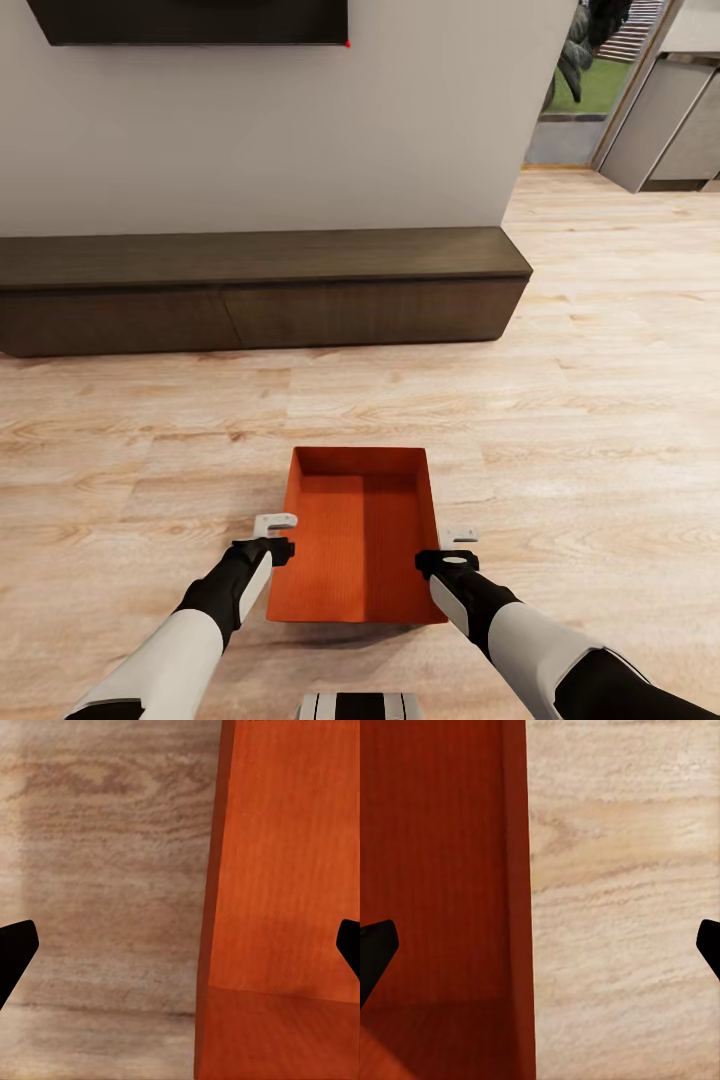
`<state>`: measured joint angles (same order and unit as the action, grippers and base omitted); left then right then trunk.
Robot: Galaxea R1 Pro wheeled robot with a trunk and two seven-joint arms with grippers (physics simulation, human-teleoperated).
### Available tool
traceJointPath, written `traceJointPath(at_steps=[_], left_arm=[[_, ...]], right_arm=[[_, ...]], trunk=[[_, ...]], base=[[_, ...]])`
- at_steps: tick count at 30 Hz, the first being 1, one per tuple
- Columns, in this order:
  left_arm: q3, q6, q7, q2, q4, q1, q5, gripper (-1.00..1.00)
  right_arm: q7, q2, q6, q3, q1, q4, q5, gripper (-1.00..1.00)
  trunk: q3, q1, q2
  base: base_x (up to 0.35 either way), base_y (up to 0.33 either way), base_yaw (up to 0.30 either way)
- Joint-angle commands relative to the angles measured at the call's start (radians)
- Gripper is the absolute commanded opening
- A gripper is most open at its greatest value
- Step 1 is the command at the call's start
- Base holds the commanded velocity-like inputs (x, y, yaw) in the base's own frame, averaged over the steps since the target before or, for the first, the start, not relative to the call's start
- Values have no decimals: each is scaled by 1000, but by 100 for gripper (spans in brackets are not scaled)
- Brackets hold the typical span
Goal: Move the two storage containers from the living room to the garage. In the garage, place one container on the floor and stack the other container on top of it (either order is fine).
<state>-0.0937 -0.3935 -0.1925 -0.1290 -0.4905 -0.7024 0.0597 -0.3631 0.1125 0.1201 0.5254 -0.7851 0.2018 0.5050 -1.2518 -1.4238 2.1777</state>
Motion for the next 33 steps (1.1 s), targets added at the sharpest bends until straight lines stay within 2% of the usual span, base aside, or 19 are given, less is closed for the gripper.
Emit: traceJointPath(at_steps=[1, 11, 33], left_arm=[[-6, -5, 1, -2, -2, 0, 6, 100], [-6, -7, 1, -17, -2, 0, 6, 100], [-6, -7, -8, -15, -2, 0, 6, 100]], right_arm=[[-7, -1, 8, 8, 0, 2, 4, 100], [-7, 0, 7, 8, 0, 2, 4, 100], [-7, 0, 8, 8, 0, 2, 3, 100]], trunk=[[-1, 0, 0], [-1, 0, 0], [-70, -84, 154]], base=[[0, 0, 0], [0, 0, 0], [0, 0, 0]])
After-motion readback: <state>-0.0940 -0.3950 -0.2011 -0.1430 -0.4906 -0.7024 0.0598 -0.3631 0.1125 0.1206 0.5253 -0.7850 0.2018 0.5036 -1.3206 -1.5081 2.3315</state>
